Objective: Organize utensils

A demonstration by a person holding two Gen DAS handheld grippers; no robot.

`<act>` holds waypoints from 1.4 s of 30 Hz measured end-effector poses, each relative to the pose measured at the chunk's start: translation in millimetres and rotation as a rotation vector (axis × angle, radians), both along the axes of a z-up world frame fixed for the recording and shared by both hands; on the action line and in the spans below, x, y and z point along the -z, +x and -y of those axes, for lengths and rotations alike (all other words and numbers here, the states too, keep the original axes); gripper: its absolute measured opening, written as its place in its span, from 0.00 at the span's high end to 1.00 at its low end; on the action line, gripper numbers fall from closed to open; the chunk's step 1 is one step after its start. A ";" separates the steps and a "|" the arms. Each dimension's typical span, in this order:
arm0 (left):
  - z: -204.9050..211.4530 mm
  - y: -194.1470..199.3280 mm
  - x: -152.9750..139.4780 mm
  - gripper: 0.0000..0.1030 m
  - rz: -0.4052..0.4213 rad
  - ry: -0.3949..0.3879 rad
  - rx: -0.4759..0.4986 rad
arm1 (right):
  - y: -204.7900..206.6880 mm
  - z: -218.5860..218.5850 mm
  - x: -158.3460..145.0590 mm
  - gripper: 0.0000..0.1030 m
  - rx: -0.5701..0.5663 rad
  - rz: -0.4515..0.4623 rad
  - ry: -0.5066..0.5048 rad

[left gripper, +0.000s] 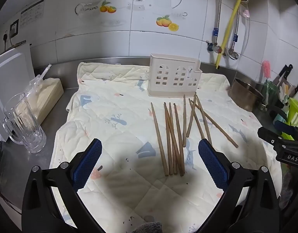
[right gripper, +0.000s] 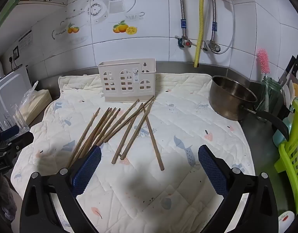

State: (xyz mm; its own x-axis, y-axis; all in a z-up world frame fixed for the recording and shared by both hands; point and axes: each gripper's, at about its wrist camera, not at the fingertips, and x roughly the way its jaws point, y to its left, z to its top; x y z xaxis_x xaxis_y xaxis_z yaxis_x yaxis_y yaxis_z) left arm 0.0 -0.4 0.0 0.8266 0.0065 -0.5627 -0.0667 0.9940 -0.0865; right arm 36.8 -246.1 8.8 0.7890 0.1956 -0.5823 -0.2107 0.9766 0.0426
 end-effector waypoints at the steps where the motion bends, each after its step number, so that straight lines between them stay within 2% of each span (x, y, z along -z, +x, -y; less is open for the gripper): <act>1: 0.0 -0.2 -0.1 0.05 -0.001 0.000 -0.003 | 0.2 -0.2 0.0 0.06 -0.001 -0.003 -0.001; 7: 13.3 -4.3 10.4 0.05 0.004 0.001 -0.015 | 0.3 -0.3 -0.6 0.06 -0.004 -0.005 -0.004; 9: 1.2 1.7 6.4 0.05 -0.017 -0.019 0.001 | 0.7 -1.1 -0.7 0.06 -0.002 -0.004 -0.009; 42: -0.5 3.4 8.2 0.05 -0.039 -0.027 -0.009 | 1.5 -4.1 -1.1 0.06 -0.011 -0.007 -0.020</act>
